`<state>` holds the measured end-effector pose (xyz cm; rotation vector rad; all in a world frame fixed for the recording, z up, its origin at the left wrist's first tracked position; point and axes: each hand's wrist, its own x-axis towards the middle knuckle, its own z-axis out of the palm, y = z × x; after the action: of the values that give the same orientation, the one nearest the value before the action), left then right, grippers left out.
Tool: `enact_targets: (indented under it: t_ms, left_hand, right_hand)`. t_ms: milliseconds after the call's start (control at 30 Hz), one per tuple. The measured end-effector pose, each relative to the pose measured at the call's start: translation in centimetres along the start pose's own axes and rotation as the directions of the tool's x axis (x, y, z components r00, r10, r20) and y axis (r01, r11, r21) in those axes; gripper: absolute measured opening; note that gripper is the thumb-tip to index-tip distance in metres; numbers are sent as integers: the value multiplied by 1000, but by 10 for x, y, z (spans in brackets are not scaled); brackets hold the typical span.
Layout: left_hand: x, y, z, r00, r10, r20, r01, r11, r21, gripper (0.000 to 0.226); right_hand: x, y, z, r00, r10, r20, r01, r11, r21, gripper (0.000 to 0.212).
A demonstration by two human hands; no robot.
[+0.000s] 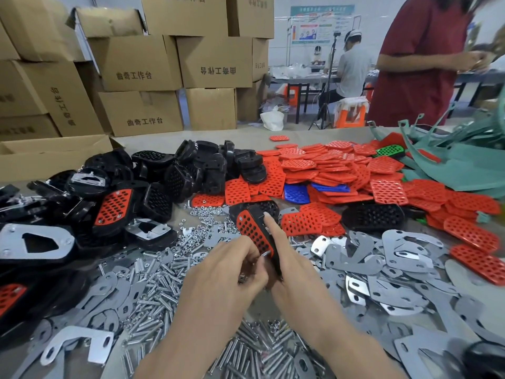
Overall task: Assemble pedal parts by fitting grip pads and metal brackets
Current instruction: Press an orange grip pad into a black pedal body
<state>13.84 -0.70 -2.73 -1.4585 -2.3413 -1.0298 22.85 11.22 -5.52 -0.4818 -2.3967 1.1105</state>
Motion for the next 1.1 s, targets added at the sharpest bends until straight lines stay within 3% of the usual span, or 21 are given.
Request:
enact_targets:
  t_ms: [133,200,300,367,433,533,600,667,800,933,1100]
  left_hand:
    - [6,-3,-6,970,244,-12,-237,951,199,19]
    - [7,-7,-6,960,279,-2,-271,935,231,21]
    - [3,-5,-5,993,114,-1,-113,990,86,15]
    - [1,-2,0,994,-100,46,106,981,-160,14]
    - [2,0,3,957,-267,117,292,868,-402,16]
    - [4,4,7,904,-380,196,422,718,-554,18]
    - [3,4,9,889,-402,220,450,674,-586,16]
    - [4,1,10,904,-366,222,424,693,-583,15]
    - [8,-4,6,912,-306,272,409,698,-587,9]
    - [11,-10,7,885,-387,260,462,661,-591,38]
    - [13,-16,9,881,-406,244,467,656,-592,36]
  right_hand:
    - [0,1,0,1000,1,7,-1,1000,-1,83]
    - [1,2,0,1000,6,13,-6,1000,-13,81]
    - [1,1,1,1000,8,19,-8,1000,-23,83]
    - [1,0,2,1000,14,20,-13,999,-32,86]
    - [1,-1,2,1000,19,13,-19,999,-49,90]
    - [0,-4,3,999,-28,25,30,995,-90,105]
    - [-1,-2,6,995,-82,51,88,989,-122,111]
    - [0,2,7,994,-104,40,108,988,-111,111]
    - [2,11,4,991,-129,-23,129,992,-2,94]
    - [-1,9,6,990,-142,-9,143,985,95,84]
    - [2,8,10,994,-111,-2,108,968,226,74]
